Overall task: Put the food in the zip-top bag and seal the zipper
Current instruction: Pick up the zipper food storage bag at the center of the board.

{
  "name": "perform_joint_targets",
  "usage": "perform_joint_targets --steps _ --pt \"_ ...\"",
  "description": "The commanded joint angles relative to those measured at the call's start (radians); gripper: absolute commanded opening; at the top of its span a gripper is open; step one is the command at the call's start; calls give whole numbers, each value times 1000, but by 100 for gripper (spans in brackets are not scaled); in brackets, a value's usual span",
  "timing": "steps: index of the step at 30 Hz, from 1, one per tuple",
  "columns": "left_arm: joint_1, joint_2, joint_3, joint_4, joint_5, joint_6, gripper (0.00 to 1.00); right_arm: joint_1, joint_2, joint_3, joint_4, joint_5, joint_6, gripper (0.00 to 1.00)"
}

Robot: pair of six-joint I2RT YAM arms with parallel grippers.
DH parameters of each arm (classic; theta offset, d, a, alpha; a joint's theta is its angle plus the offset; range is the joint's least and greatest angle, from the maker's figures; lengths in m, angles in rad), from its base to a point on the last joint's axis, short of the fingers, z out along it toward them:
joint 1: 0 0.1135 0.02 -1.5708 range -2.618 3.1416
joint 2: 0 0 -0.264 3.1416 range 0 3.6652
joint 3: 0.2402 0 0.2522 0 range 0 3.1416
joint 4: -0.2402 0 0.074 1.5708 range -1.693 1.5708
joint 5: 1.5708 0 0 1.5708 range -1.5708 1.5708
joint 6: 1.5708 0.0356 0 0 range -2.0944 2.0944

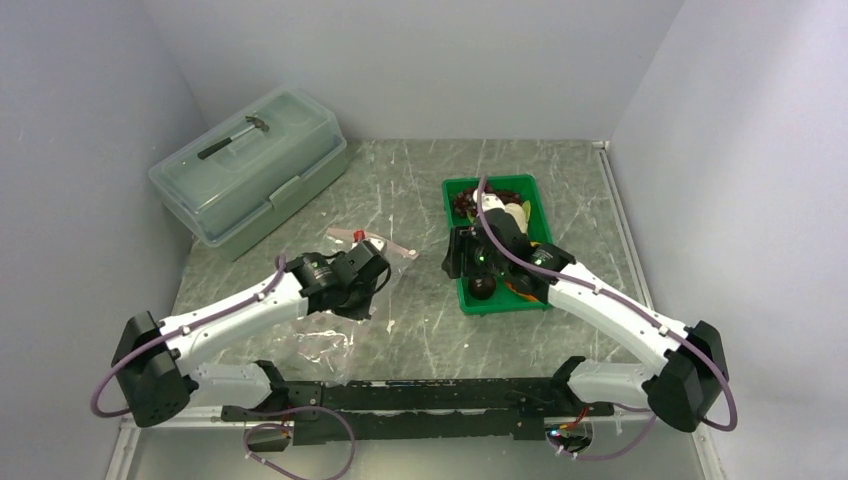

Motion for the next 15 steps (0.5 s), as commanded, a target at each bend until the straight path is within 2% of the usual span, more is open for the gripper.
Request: perform_joint_targets --steps 1,15 --pt "-32 -62 23 8 -24 51 0 3 -43 5 15 -22 16 62" --pt "-62 -267 20 96 205 206 0 3 -174 12 23 -15 62 62"
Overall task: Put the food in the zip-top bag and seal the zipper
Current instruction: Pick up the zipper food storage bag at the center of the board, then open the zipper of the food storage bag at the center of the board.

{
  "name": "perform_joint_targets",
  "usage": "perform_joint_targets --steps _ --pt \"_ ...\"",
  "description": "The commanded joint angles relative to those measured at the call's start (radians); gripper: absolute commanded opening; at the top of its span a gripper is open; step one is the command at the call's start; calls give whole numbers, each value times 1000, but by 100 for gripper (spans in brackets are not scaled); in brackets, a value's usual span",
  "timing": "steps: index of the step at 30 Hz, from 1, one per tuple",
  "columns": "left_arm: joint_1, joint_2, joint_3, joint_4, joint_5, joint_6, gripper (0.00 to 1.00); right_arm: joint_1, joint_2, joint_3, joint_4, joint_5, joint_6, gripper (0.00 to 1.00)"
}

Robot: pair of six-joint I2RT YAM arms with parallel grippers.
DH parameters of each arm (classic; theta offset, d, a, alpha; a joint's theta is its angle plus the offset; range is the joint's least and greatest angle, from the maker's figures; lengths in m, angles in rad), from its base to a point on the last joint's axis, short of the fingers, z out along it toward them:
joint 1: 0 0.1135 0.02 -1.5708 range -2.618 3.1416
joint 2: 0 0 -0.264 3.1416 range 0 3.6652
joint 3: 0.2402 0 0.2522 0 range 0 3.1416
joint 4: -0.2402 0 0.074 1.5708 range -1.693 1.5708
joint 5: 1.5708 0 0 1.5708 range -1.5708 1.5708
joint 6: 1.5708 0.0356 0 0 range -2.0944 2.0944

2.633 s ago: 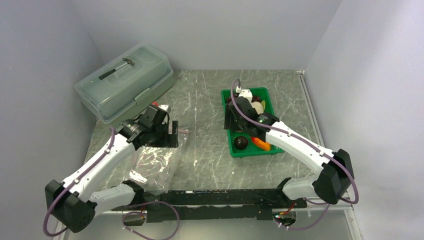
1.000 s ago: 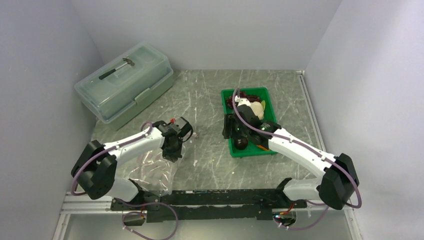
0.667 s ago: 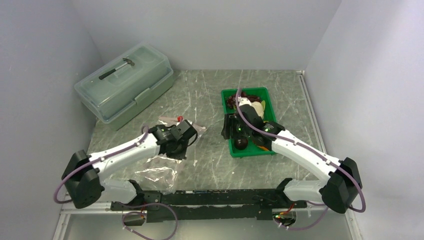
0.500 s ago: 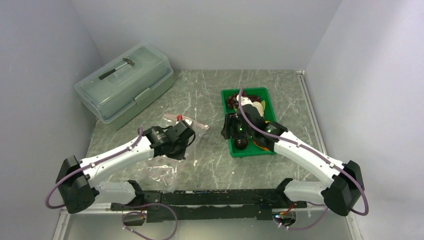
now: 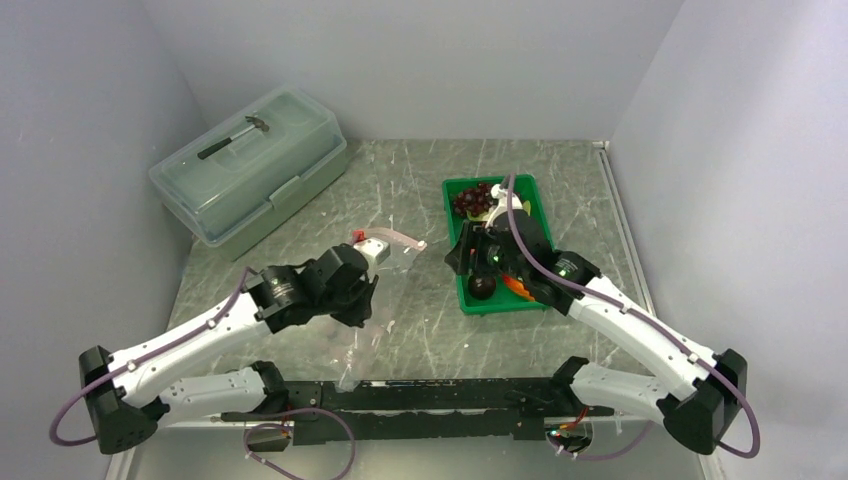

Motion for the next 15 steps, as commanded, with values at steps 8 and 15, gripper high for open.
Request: perform_joint_targets --steps 8,15 --pt "-7 -158 3 102 245 149 0 1 -32 43 24 -15 78 63" --pt "-14 -169 -5 109 281 180 0 -58 51 105 17 -61 93 62"
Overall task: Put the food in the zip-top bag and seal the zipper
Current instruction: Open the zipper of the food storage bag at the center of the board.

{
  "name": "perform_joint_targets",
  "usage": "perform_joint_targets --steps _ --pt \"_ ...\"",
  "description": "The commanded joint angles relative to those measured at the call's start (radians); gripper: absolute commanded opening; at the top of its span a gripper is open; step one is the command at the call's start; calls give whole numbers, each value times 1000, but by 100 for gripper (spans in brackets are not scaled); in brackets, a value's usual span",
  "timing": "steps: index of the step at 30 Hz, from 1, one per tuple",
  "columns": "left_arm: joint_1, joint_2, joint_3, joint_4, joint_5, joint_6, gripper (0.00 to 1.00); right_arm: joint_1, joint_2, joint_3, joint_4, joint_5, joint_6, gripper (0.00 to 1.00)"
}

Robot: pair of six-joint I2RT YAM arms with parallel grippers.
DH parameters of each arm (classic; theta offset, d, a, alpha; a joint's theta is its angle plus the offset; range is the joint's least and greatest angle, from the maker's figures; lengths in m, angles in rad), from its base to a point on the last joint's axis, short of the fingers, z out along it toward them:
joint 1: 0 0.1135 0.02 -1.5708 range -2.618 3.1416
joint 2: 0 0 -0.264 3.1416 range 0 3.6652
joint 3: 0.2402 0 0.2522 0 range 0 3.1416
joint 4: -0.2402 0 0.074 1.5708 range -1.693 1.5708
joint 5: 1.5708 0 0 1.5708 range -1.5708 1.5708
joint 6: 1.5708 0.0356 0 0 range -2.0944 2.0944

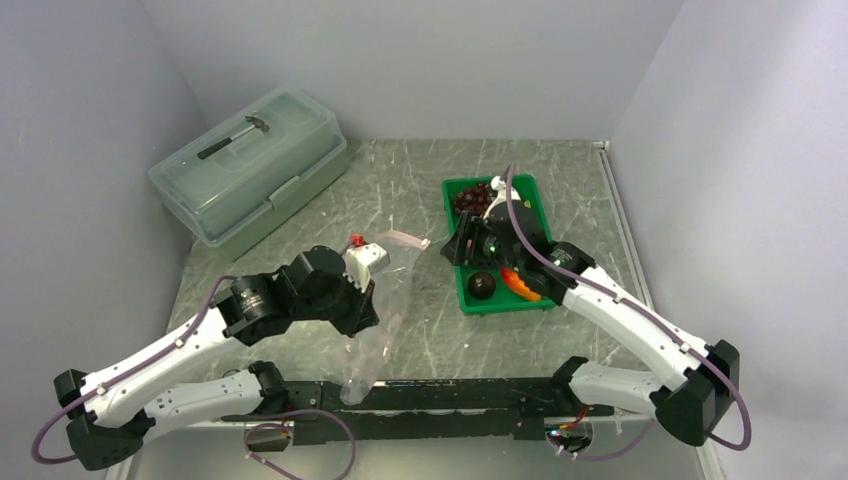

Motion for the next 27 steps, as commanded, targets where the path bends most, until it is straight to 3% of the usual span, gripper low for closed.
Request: perform_joint_targets --steps 1,6,16,27 --pt "-11 -19 -7 52 49 39 0 -70 34 65 28 -81 32 62" --pt "-19 -37 -15 58 50 41 0 -160 112 76 88 -250 55 61" --pt "-28 -31 -19 63 59 42 0 -190 310 178 181 -462 85 61" --pt "-29 -26 -19 67 71 45 0 -190 417 207 250 -575 113 61"
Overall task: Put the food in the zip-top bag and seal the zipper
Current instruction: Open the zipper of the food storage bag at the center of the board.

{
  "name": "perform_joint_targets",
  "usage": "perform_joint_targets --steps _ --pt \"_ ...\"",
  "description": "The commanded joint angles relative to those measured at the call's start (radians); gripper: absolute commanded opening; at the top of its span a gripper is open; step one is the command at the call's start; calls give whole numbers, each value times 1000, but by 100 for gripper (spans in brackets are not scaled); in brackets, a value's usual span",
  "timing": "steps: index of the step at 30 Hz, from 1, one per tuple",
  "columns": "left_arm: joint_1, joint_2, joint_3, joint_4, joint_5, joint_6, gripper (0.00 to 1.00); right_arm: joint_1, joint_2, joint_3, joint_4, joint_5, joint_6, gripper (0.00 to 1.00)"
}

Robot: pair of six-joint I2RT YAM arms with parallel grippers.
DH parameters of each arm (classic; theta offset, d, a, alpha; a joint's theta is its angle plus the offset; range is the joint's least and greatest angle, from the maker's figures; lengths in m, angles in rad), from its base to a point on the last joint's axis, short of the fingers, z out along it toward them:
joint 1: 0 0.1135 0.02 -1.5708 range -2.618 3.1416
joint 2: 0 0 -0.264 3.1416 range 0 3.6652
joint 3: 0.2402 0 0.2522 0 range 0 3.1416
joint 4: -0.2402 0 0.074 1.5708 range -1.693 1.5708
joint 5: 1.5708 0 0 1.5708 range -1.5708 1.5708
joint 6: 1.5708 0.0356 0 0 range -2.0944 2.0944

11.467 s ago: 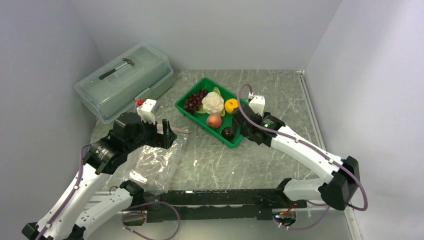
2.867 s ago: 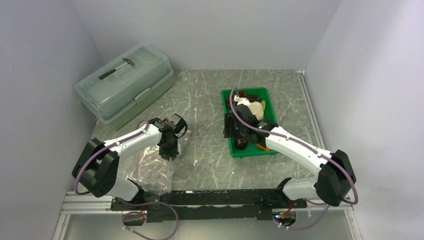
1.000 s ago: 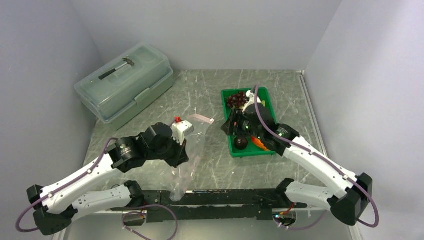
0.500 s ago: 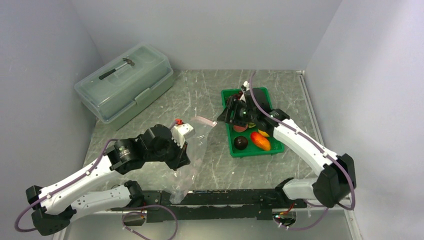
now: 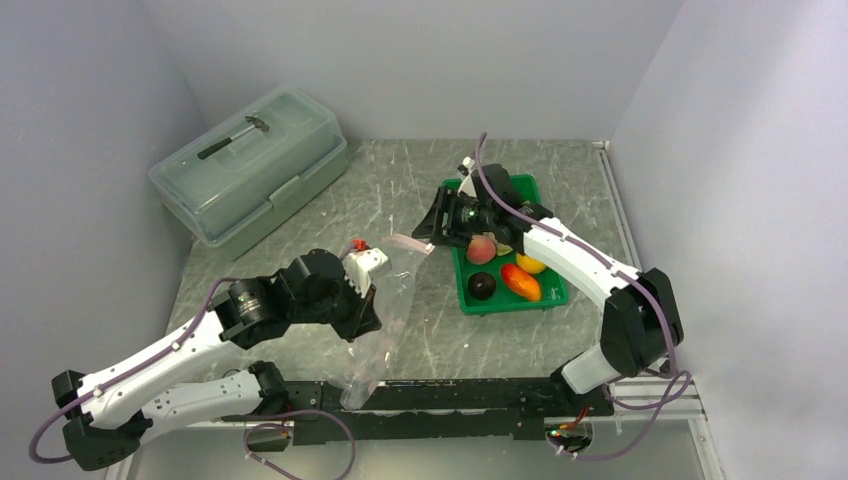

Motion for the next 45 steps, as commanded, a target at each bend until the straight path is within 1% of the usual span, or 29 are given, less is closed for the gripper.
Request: perform_joint_targets --steps 1,5,12,17,19,21,27,29,36,39,41,42,45 --pt "-6 -2 -4 42 28 17 0 -1 8 38 79 -84 21 60" --pt "-6 0 -4 41 27 17 0 18 26 38 84 -110 15 60" --pt "-6 -9 -4 39 17 17 0 73 49 34 72 -105 2 59" --pt "-6 -9 -4 38 16 17 0 102 53 6 92 -111 10 54" --pt "-6 -8 -3 36 14 18 0 109 55 1 94 -117 10 50" --pt "-7 -7 -3 36 12 17 0 112 48 -6 102 -118 15 43" --pt "-6 -5 -3 33 5 14 0 113 41 -8 99 -118 14 9" --pt "-7 -4 -3 33 0 13 0 114 34 -5 96 -113 13 0" --pt "-6 13 7 13 -46 -1 1 114 11 35 55 -69 -7 0" --pt "-7 18 14 0 -82 -8 15 112 1 61 33 -37 -20 0" --pt "-6 14 14 -2 -93 -12 28 112 -2 81 15 -15 -29 0" --pt "-7 11 14 -5 -103 -15 36 111 -2 96 6 -5 -34 0" --pt "-6 2 14 -11 -136 -24 54 111 3 135 -24 25 -53 0"
